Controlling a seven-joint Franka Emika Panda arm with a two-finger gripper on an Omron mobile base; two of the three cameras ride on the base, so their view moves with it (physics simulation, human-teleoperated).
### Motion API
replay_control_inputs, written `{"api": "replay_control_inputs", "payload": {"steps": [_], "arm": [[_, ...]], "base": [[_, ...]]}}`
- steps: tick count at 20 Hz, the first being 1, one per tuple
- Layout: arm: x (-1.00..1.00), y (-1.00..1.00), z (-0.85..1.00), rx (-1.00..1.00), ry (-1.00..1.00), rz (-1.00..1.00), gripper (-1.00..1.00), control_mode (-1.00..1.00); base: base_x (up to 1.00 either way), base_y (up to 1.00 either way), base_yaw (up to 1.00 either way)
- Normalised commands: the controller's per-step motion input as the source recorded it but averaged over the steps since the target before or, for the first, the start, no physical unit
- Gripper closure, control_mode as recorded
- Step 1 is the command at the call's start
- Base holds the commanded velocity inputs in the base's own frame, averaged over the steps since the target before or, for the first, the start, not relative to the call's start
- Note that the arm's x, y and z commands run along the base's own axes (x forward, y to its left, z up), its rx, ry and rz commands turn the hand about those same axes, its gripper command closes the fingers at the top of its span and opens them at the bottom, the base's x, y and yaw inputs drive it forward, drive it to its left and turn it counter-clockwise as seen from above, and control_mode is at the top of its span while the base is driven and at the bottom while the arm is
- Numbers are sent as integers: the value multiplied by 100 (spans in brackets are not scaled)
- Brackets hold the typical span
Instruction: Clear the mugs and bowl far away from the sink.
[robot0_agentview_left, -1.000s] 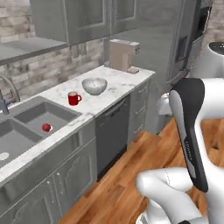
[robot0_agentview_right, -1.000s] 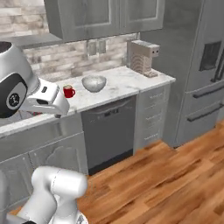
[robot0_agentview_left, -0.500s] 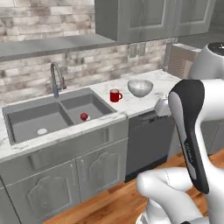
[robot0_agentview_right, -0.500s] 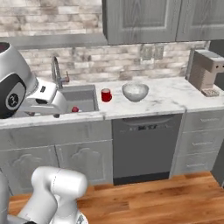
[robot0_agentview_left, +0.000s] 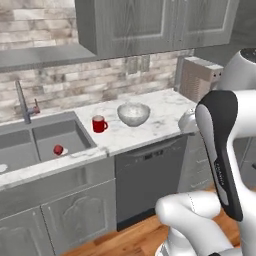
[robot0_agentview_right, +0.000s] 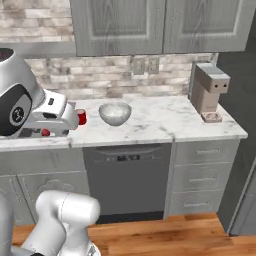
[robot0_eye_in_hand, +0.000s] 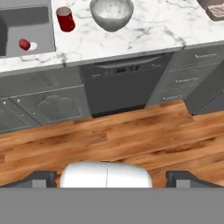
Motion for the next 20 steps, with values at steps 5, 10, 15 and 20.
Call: {"api": "replay_control_inputs", "payload": {"steps": [5,10,15,20], "arm": [[0,0,0,0,0,0,-100,100],[0,0,0,0,0,0,-100,100],[0,0,0,0,0,0,-100,100],[0,0,0,0,0,0,-100,100]], "base": [[62,-29,8],[30,0,19],[0,0,28],[3,-36,36]]}}
